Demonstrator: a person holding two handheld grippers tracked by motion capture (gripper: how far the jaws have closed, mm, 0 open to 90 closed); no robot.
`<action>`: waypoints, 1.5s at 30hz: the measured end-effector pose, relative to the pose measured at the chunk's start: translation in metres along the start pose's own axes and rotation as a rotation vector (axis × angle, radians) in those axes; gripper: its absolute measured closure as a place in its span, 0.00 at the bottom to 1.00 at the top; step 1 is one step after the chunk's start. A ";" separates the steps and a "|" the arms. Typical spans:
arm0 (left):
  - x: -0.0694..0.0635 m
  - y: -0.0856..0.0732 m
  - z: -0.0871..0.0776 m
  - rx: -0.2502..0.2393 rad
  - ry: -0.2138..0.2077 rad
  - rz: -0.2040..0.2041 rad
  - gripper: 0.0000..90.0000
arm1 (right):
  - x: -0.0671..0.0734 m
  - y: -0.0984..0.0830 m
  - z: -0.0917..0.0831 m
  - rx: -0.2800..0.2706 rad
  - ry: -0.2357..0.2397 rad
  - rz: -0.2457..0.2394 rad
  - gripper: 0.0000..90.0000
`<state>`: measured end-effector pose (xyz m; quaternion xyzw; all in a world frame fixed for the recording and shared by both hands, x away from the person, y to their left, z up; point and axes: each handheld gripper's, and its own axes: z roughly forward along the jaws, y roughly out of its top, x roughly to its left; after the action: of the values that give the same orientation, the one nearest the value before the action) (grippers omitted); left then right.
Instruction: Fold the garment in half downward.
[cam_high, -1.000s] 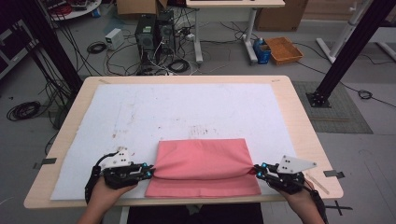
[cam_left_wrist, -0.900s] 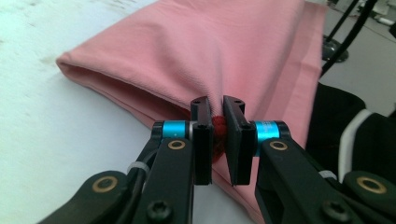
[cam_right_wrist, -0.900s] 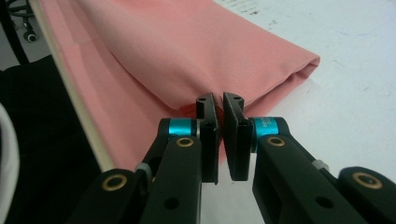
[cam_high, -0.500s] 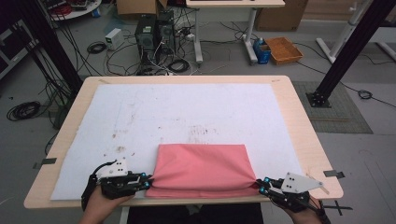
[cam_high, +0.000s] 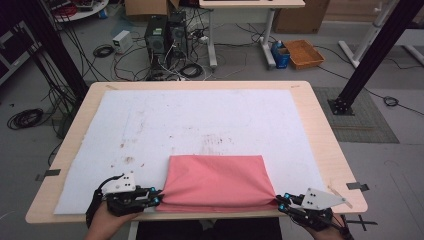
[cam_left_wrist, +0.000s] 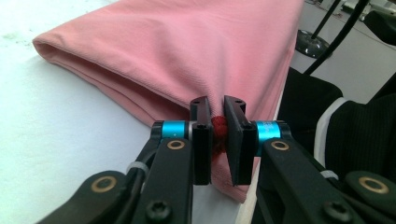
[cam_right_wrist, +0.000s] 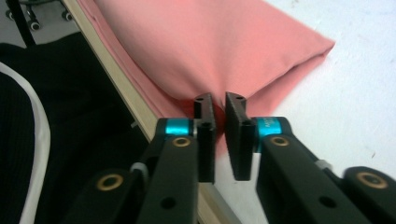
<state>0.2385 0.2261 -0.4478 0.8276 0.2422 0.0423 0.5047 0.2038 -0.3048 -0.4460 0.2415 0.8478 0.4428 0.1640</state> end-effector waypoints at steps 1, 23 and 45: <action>0.000 0.000 0.000 -0.001 0.006 -0.003 0.82 | -0.001 -0.001 0.000 0.007 0.003 0.007 0.82; 0.018 0.033 0.014 -0.043 0.128 -0.016 0.34 | -0.033 0.031 0.001 -0.076 -0.061 0.111 0.35; 0.077 0.065 0.054 -0.006 0.213 -0.110 0.30 | -0.087 0.067 0.074 -0.002 -0.107 0.142 0.33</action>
<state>0.3464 0.1917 -0.4322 0.8022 0.3396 0.1030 0.4801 0.3300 -0.2707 -0.4260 0.3242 0.8181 0.4407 0.1773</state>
